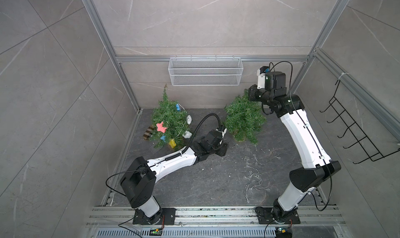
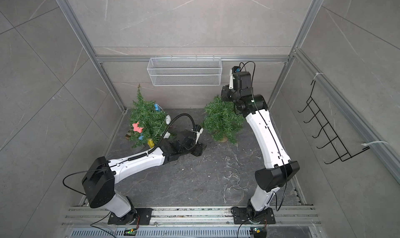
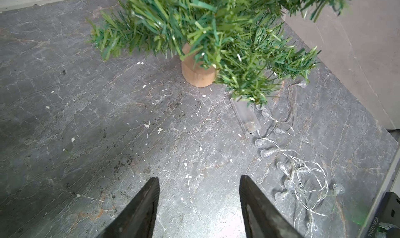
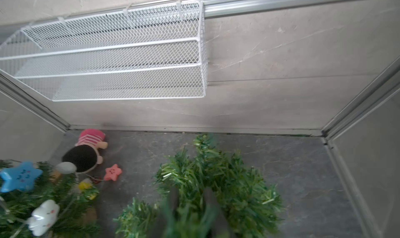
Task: Wrap string light around the christmas tree
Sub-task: Adjust the Christmas tree at the center of the board.
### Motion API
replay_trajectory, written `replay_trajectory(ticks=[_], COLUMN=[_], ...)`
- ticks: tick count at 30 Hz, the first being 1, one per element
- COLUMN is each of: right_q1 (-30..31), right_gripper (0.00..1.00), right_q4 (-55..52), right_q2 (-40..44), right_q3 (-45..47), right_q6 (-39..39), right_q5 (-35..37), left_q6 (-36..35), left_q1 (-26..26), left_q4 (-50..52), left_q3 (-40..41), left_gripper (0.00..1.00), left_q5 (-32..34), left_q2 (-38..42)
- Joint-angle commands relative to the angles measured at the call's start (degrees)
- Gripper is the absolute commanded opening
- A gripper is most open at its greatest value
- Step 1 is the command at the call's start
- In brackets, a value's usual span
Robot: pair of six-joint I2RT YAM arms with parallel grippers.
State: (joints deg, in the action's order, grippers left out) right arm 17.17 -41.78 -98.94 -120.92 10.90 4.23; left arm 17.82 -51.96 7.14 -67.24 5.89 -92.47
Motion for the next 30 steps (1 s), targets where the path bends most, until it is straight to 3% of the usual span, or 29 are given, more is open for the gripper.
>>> replay_trajectory(ticks=[1, 5, 11, 18, 22, 30], right_q1=[0.1, 0.4, 0.5, 0.5, 0.8, 0.9], right_gripper=[0.13, 0.05, 0.03, 0.04, 0.13, 0.52], right_q4=[3.3, 5.2, 4.4, 8.8, 10.4, 6.9], right_q2=[3.3, 5.1, 7.5, 12.1, 13.5, 13.8], right_q3=[1.1, 1.5, 1.1, 14.7, 18.7, 16.9], right_q6=[2.1, 4.8, 6.2, 8.1, 8.5, 7.7], right_q5=[-6.8, -11.4, -16.1, -19.8, -23.0, -28.3], left_q6=[0.1, -0.2, 0.0, 1.2, 2.5, 2.9], left_q1=[0.4, 0.3, 0.1, -0.3, -0.6, -1.1], left_q4=[-3.3, -6.7, -10.4, -10.5, -10.5, -7.8], left_q3=[0.6, 3.8, 8.1, 11.2, 14.4, 18.4], left_gripper=[0.62, 0.61, 0.61, 0.6, 0.59, 0.59], left_q5=[0.7, 0.5, 0.5, 0.9, 1.3, 2.2], left_q2=[2.6, 2.7, 4.0, 5.0, 7.2, 13.6])
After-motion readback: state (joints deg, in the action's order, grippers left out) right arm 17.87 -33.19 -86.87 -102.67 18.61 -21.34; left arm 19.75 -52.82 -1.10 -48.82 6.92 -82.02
